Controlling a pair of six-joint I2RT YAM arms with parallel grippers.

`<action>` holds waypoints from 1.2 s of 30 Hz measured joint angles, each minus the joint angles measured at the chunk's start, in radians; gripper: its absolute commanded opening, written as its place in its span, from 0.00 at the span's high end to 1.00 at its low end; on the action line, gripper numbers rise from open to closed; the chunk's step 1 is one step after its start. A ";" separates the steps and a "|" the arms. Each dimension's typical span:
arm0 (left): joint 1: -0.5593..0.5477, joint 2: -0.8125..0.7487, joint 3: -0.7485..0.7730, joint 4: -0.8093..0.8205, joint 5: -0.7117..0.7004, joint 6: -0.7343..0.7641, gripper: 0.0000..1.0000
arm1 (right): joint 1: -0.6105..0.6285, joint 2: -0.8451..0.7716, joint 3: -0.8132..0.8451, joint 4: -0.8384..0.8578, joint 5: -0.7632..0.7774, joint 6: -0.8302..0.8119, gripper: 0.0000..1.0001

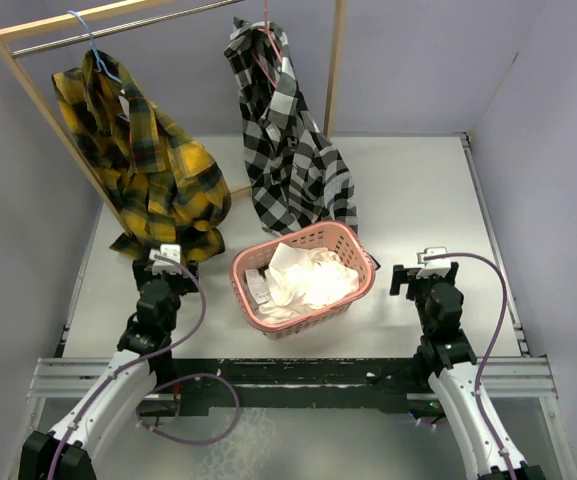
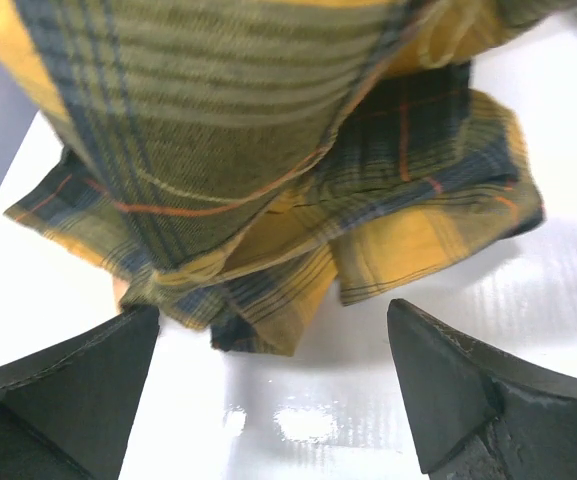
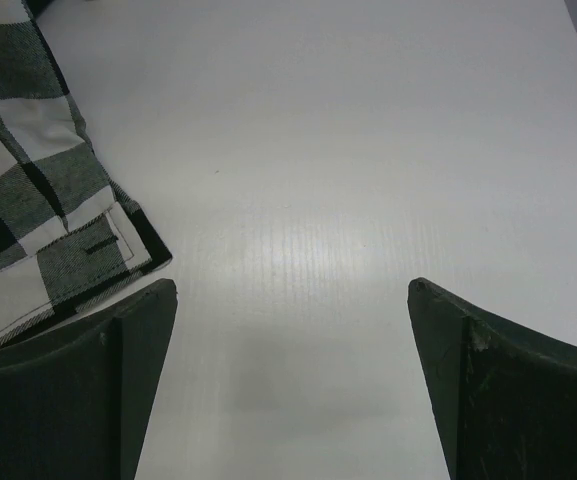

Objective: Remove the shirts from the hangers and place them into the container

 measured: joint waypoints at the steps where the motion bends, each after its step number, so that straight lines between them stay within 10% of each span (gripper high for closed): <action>1: 0.000 0.010 0.000 0.003 -0.033 -0.013 0.01 | 0.000 0.000 0.000 0.000 0.000 0.000 0.00; 24: 0.004 0.004 0.000 0.005 -0.144 -0.052 0.01 | 0.000 0.000 0.000 0.000 0.000 0.000 0.00; 29: 0.005 -0.004 0.018 -0.034 0.005 -0.002 0.01 | 0.000 0.000 0.000 0.000 0.000 0.000 0.00; 36: 0.005 0.067 0.539 -0.443 0.109 -0.253 0.01 | 0.000 0.000 0.000 0.000 0.000 0.000 0.00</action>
